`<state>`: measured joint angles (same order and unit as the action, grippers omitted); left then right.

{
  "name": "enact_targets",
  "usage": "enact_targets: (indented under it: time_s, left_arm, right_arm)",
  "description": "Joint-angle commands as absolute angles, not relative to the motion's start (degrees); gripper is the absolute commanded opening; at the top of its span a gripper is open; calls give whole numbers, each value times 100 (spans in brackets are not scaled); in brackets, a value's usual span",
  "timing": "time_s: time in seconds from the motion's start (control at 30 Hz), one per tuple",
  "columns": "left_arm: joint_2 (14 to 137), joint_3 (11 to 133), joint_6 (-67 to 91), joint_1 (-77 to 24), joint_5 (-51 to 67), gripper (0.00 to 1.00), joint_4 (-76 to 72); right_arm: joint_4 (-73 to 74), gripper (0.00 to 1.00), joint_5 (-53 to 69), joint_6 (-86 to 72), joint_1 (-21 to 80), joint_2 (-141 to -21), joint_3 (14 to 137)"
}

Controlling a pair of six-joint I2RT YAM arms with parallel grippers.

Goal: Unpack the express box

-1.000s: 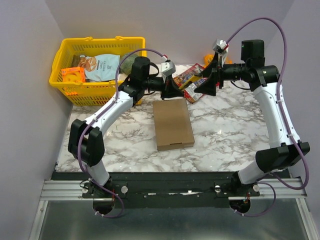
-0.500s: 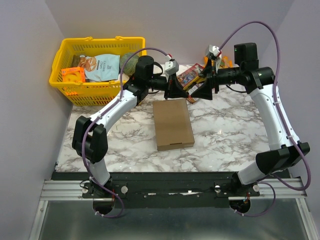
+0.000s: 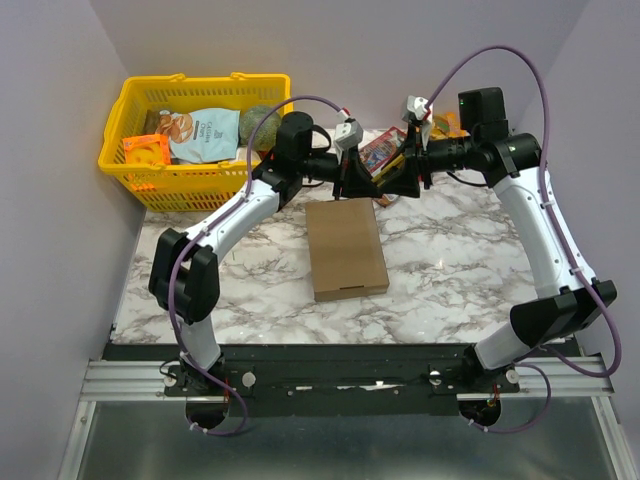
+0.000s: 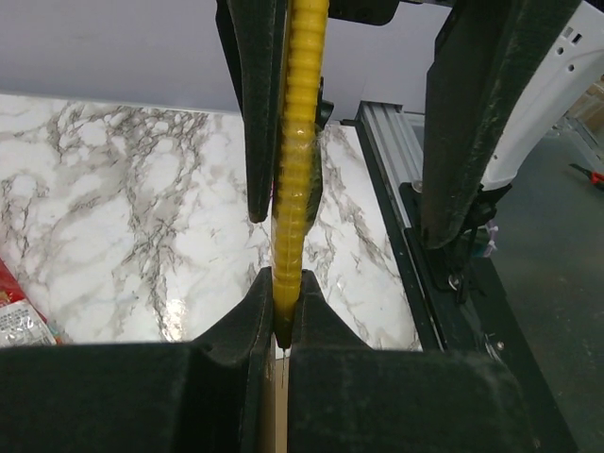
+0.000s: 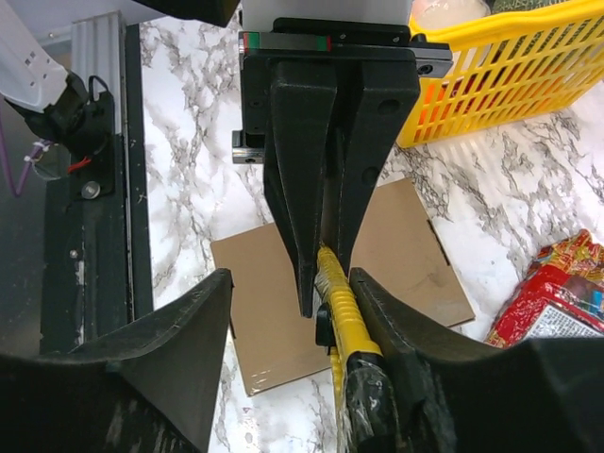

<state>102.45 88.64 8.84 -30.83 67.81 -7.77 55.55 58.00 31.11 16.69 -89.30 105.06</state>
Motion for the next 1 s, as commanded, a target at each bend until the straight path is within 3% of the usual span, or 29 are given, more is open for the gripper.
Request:
enact_targets:
  time_s: [0.0, 0.2, 0.3, 0.43, 0.47, 0.57, 0.7, 0.83, 0.97]
  left_arm:
    - [10309, 8789, 1694, -3059, 6530, 0, -1975]
    - [10327, 8710, 1898, -3032, 6513, 0, -2232]
    - [10336, 8710, 1907, -3032, 6513, 0, -2232]
    - [10310, 8719, 1846, -3006, 6469, 0, -2127]
    - [10292, 8745, 1724, -3006, 6451, 0, -2057]
    - [10266, 8780, 1582, -2988, 6407, 0, -1855]
    - [10274, 8763, 1626, -2988, 6416, 0, -1889]
    - [10266, 8736, 1661, -2988, 6442, 0, -1933]
    - [10265, 8684, 1740, -2988, 6451, 0, -2004]
  right_arm:
    - [5783, 58, 5906, 3041, 1811, -9000, 10564]
    - [5757, 53, 5845, 3006, 1819, -8982, 10538]
    - [5722, 44, 5827, 2971, 1819, -9017, 10529]
    - [5801, 20, 5634, 3084, 1819, -9053, 10538]
    - [5844, 19, 5582, 3120, 1819, -9053, 10529]
    - [5932, 21, 5414, 3269, 1828, -9026, 10486]
    - [5906, 31, 5388, 3173, 1828, -9018, 10415]
    - [5889, 31, 5239, 3146, 1828, -8991, 10389]
    - [5889, 25, 5221, 3208, 1828, -8982, 10371]
